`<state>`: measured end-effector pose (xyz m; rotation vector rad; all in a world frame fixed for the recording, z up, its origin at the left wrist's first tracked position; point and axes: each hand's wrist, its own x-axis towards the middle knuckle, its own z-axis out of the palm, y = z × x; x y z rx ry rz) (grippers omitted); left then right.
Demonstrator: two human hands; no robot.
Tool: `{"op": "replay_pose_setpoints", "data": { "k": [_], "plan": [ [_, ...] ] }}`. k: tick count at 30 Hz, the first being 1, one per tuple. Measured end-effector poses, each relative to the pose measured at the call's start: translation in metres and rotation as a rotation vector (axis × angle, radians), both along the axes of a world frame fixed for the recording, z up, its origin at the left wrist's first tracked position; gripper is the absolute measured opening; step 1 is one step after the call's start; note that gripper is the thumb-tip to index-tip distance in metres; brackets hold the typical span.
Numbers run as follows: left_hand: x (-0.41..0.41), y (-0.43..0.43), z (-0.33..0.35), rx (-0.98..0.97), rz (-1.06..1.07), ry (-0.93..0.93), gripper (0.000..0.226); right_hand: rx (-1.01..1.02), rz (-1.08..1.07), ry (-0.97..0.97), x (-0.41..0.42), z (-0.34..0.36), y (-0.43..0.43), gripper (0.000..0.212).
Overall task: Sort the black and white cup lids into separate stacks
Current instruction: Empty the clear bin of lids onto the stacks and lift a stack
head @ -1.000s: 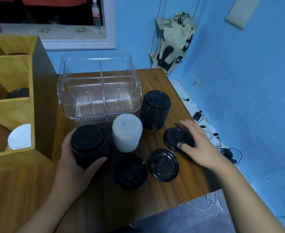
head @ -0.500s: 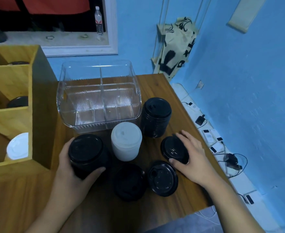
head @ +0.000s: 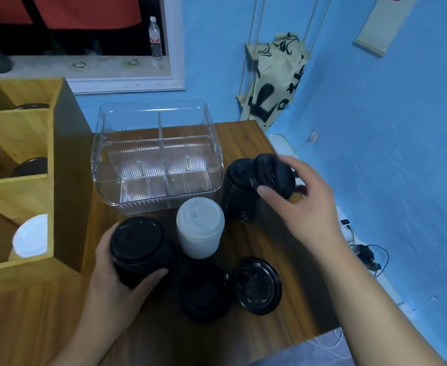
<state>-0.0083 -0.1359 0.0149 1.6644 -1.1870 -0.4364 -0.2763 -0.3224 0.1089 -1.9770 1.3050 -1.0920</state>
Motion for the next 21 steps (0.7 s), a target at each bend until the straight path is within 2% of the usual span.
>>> {"op": "replay_pose_setpoints", "data": {
  "k": [3, 7, 16, 19, 21],
  "plan": [
    [0.001, 0.001, -0.003, 0.02, 0.012, 0.014, 0.109, -0.05, -0.032, 0.147, 0.024, 0.002, -0.023, 0.061],
    [0.002, 0.001, -0.004, 0.028, 0.016, 0.023, 0.11, -0.018, -0.007, 0.371, 0.039, -0.005, -0.036, 0.064],
    [0.002, 0.0, -0.004, 0.015, 0.028, 0.032, 0.106, -0.153, -0.013, 0.509, 0.046, -0.031, -0.016, 0.064],
    [0.002, 0.0, -0.003, -0.007, 0.014, -0.005, 0.105, -0.181, -0.02, 0.644, 0.045, -0.026, -0.017, 0.071],
    [0.003, 0.0, -0.004, -0.009, 0.018, -0.008, 0.106, -0.126, 0.063, 0.658, 0.035, -0.022, -0.017, 0.08]
  ]
}}
